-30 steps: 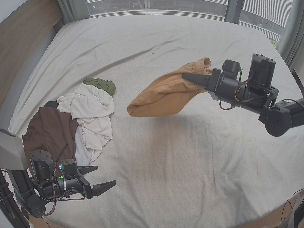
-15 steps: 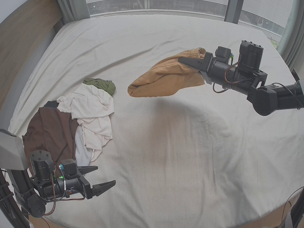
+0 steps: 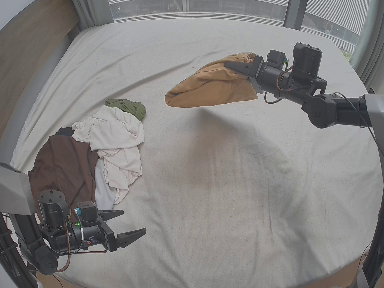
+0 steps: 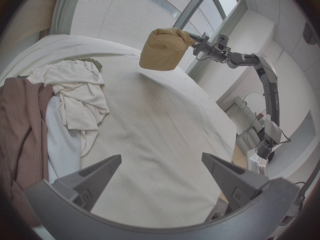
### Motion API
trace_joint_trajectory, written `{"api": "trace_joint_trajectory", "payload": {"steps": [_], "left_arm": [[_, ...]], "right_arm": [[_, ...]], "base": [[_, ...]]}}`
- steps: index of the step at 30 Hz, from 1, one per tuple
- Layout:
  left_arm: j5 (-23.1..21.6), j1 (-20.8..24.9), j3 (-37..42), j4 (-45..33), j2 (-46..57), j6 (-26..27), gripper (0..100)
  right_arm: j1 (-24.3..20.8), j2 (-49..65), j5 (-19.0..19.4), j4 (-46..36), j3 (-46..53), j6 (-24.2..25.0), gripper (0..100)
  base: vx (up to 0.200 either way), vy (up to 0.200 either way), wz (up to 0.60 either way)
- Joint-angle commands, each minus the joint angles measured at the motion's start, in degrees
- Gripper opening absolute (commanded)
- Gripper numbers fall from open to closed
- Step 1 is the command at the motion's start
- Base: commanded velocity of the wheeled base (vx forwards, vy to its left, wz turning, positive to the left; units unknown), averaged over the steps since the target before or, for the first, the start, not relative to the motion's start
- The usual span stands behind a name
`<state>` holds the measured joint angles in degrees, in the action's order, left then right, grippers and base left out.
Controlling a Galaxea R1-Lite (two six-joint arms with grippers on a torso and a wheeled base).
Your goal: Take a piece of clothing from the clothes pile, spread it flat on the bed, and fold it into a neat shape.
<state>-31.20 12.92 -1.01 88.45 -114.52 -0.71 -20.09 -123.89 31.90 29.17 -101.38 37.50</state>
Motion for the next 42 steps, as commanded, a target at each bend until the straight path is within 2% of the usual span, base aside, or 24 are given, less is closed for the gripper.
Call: {"api": "trace_joint_trajectory", "payload": {"steps": [1, 3, 12, 16, 31, 42], "left_arm": [[0.0, 0.0, 1.0, -0.1, -0.3, -0.1, 100], [0.0, 0.0, 1.0, -0.1, -0.3, -0.1, 100], [0.0, 0.0, 1.0, -0.4, -0.3, -0.1, 100], [0.0, 0.0, 1.0, -0.5, -0.3, -0.1, 100], [0.0, 0.4, 1.0, -0.4, -0.2, -0.1, 100], [0.0, 0.4, 1.0, 0.1, -0.3, -0.1, 100]], "right_arm": [[1.5, -7.4, 1.2, -2.3, -10.4, 0.0, 0], [1.8, -9.9, 1.5, -2.7, -13.2, 0.0, 0], [2.5, -20.2, 2.6, -3.8, -13.2, 0.0, 0], [2.9, -19.8, 2.6, -4.0, -13.1, -0.1, 0], [5.7, -10.5, 2.6, -4.7, 9.4, -3.7, 0], [5.2, -9.6, 2.2, -4.1, 14.3, -5.1, 0]], "base": [[0.0, 0.0, 0.0], [0.0, 0.0, 0.0], [0.0, 0.0, 0.0], [0.0, 0.0, 0.0], [0.0, 0.0, 0.0], [0.0, 0.0, 0.0]]}}
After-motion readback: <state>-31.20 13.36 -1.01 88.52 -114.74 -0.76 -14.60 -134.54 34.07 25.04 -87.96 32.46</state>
